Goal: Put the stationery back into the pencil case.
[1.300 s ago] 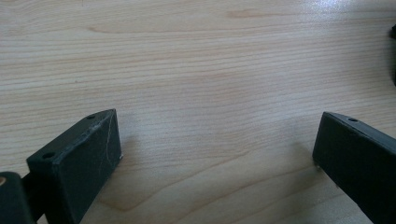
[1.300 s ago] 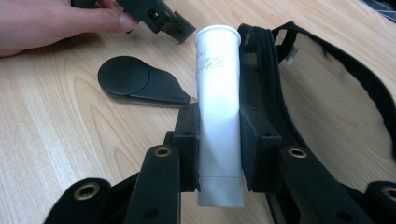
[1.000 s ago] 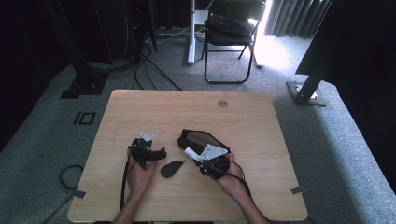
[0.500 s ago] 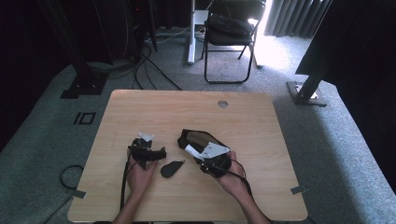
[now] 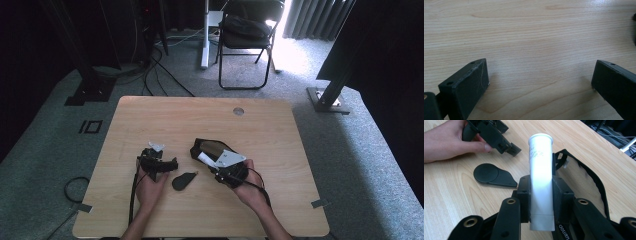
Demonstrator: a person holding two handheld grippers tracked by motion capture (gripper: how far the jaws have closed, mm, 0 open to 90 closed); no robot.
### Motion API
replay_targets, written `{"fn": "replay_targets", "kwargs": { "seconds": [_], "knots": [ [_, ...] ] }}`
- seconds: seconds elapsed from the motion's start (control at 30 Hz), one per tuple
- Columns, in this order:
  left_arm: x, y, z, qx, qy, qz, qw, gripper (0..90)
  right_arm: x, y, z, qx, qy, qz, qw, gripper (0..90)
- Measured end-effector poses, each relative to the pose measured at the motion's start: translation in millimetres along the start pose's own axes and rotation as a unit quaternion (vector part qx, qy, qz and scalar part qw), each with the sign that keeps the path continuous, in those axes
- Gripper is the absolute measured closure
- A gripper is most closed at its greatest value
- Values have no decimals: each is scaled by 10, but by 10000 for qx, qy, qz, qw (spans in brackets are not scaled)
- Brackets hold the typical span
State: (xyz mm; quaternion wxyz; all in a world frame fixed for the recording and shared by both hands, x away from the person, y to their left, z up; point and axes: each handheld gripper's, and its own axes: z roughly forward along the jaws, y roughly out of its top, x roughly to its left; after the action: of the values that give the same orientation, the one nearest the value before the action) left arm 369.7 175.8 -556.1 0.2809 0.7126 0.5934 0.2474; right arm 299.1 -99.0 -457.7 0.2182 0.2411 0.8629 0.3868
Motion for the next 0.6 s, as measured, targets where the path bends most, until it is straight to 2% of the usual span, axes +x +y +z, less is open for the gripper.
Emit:
{"fn": "replay_targets", "kwargs": {
  "seconds": [0.6],
  "knots": [
    [0,0,0,0,0,3,10000,13,-86,43,1,-44,-36,63,10000,709]
  ]
}}
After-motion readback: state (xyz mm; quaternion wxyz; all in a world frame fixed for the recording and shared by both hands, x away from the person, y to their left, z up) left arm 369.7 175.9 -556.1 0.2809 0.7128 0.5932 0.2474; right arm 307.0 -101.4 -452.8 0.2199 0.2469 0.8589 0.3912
